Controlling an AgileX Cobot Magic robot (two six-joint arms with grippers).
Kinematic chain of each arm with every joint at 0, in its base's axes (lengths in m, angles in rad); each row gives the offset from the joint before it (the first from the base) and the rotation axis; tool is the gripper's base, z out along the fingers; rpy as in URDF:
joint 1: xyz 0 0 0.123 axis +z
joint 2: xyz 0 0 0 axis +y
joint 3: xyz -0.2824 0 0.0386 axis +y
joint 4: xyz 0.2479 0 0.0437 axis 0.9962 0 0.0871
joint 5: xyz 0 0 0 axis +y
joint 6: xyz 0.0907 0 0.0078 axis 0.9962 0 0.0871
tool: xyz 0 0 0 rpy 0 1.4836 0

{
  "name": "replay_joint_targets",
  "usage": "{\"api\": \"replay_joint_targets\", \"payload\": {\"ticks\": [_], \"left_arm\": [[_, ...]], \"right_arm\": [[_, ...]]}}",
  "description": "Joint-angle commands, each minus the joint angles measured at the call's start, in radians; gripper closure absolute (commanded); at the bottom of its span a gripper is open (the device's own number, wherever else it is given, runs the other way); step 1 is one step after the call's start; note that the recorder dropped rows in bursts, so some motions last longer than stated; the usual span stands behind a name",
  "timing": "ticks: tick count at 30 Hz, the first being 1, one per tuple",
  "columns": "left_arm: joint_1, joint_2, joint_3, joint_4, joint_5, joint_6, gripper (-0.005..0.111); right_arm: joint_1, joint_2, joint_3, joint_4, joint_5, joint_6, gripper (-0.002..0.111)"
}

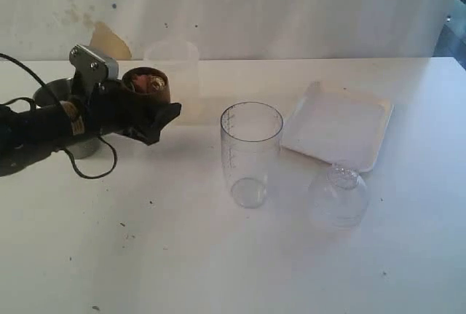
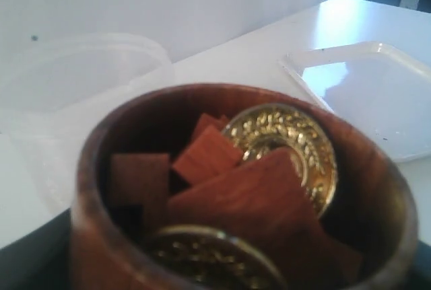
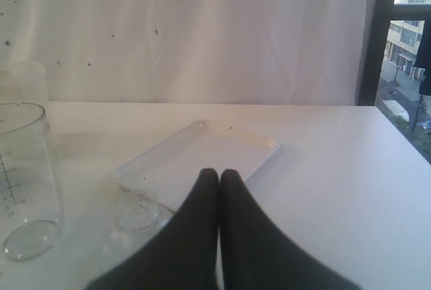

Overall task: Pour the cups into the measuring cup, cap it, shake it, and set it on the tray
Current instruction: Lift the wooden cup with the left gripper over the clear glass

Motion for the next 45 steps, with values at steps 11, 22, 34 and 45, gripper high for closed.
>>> {"api": "replay_joint_targets", "payload": {"ticks": [11, 22, 34, 45], "left_arm": [[-0.117, -0.163, -0.012, 0.036, 0.148, 0.000, 0.106], [-0.212, -0.163, -0.174, 0.107, 0.390, 0.005, 0.106], [-0.246, -0.163, -0.212, 0.219, 0.405, 0.087, 0.106], [-0.261, -0.163, -0.212, 0.219, 0.382, 0.228, 0.106]], "right_arm": [[-0.004, -0.004, 0.002, 0.000, 0.003, 0.005, 0.108], [-0.004, -0.004, 0.002, 0.000, 0.003, 0.005, 0.108], [-0.004, -0.004, 0.002, 0.000, 0.003, 0.005, 0.108], [-0.004, -0.004, 0.002, 0.000, 0.003, 0.005, 0.108]]}}
